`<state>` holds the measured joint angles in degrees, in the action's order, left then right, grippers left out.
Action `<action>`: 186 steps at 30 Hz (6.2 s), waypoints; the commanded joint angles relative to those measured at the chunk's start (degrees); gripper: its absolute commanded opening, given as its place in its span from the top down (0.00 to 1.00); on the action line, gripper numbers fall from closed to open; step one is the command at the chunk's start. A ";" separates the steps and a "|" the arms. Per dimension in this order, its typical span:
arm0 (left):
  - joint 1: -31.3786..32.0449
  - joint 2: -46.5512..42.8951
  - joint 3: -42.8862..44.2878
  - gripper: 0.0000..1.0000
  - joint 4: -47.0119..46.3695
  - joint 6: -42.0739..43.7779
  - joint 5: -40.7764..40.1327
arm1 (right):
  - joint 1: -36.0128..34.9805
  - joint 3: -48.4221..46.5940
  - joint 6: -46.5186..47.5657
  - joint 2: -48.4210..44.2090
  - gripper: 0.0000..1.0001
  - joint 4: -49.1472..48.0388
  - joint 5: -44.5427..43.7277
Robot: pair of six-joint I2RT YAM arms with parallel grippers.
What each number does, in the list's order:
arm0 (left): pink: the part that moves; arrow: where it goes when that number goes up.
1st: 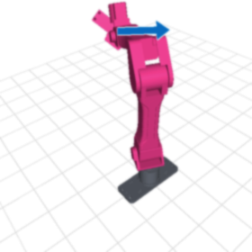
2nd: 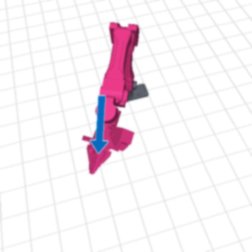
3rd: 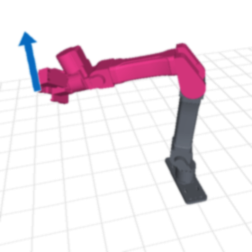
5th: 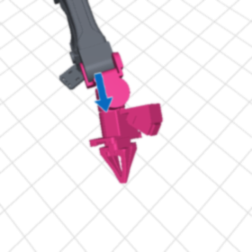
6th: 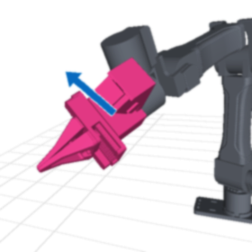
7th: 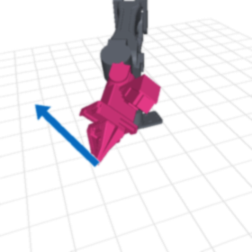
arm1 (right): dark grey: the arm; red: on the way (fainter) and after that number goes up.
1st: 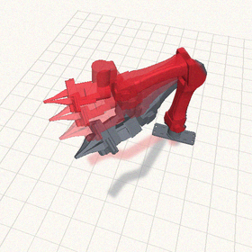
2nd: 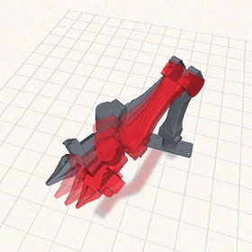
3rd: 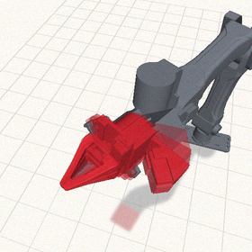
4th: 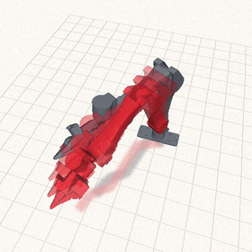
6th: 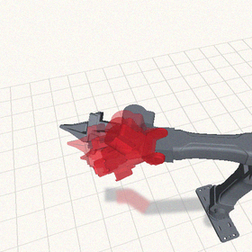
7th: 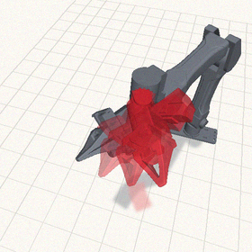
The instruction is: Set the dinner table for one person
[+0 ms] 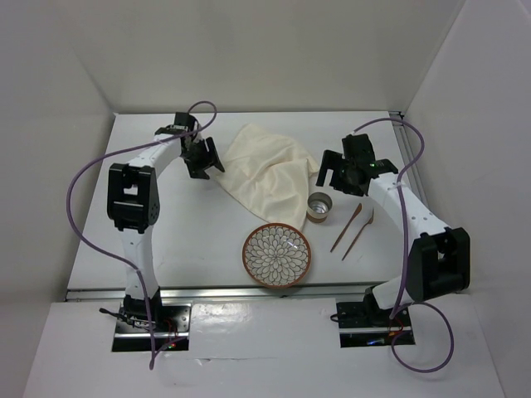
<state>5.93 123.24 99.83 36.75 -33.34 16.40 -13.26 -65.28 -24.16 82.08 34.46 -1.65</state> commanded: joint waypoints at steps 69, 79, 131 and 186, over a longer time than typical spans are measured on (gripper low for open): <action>8.74 22.19 38.40 0.22 -10.04 -8.93 0.74 | -20.05 3.66 -5.37 0.28 0.00 -5.54 11.23; 8.74 24.50 39.65 0.24 -12.85 -10.69 0.21 | -20.05 4.89 -6.60 -1.05 0.00 -5.01 11.23; -3.72 13.01 41.85 1.00 -21.36 -22.37 17.52 | -9.96 -41.30 4.29 21.69 1.00 -5.36 -7.49; -7.69 -6.27 -10.79 1.00 -6.78 -4.98 -9.20 | -0.81 -31.59 4.74 43.16 0.34 3.51 5.78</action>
<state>-1.76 115.72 89.56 29.98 -38.94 8.64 -14.55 -99.20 -19.62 124.88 37.78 3.01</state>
